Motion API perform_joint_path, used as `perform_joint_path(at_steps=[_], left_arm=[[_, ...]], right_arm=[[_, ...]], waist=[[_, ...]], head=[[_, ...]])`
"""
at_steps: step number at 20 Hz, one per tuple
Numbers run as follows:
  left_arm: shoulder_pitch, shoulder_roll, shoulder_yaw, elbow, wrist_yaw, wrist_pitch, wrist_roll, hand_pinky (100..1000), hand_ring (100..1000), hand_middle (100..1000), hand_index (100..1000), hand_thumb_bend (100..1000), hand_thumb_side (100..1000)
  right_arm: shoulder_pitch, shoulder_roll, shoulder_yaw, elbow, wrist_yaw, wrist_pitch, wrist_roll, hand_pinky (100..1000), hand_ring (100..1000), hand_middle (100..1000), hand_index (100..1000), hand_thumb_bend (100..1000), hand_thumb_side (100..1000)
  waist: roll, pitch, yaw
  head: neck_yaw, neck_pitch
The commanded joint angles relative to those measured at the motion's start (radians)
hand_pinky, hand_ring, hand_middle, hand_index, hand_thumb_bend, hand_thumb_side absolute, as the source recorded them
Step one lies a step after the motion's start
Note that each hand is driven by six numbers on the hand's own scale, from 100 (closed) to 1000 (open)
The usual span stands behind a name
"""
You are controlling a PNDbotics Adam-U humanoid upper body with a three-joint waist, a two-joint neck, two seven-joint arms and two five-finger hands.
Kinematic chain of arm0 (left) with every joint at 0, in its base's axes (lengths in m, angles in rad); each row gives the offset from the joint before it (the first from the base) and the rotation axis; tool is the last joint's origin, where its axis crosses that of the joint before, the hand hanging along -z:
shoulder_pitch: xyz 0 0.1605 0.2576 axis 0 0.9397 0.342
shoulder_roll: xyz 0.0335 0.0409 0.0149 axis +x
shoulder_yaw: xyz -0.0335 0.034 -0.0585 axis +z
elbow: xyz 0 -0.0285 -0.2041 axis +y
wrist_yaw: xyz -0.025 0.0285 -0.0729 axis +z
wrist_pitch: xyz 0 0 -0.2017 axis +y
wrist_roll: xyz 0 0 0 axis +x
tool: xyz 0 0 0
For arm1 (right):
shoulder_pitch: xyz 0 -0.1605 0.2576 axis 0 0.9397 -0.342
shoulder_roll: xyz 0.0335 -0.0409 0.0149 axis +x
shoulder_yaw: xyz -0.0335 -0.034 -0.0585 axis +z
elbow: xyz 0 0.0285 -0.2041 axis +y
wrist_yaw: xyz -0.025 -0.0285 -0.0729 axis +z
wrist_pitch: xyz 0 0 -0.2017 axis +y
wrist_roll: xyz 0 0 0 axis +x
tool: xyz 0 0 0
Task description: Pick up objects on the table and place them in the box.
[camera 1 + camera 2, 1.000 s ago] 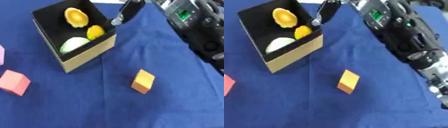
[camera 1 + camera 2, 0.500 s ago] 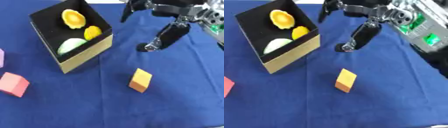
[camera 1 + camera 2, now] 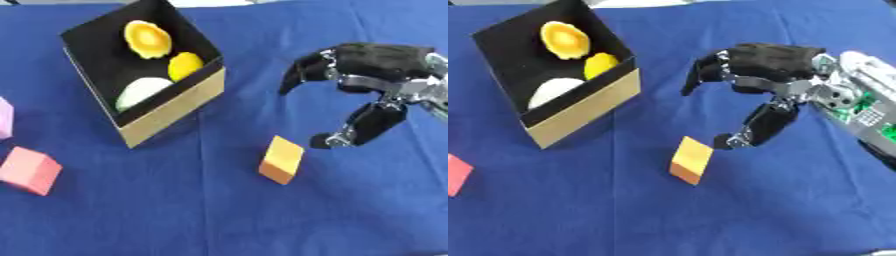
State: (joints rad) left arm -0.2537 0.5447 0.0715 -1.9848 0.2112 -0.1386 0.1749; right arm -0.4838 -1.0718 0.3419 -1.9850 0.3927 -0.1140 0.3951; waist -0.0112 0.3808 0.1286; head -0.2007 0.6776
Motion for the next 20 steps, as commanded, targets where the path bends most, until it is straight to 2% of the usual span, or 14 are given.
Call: perform_joint_path(at_steps=[1,9,20], left_arm=[[-0.003,0.012,0.004,-0.015,0.002,0.004,-0.001,817,777,758,906,223,807],[-0.004,0.002,0.001,-0.015,0.005,0.009,-0.003,815,777,757,905,219,812],[-0.011,-0.004,-0.002,-0.015,0.007,0.008,-0.006,812,777,757,905,216,814]], right_arm=[[0.007,-0.024,-0.001,-0.015,0.035,0.009,-0.008,837,825,772,838,557,172],[0.034,0.013,0.041,-0.015,0.095,0.034,0.015,837,829,778,850,549,154],[0.056,0.013,0.076,-0.015,0.133,0.026,0.074,843,841,788,854,528,127]], waist=[[0.003,-0.016,0.001],[0.005,-0.005,0.007],[0.013,0.005,0.014]], head=[[0.004,-0.003],[-0.003,-0.008],[-0.017,-0.017]])
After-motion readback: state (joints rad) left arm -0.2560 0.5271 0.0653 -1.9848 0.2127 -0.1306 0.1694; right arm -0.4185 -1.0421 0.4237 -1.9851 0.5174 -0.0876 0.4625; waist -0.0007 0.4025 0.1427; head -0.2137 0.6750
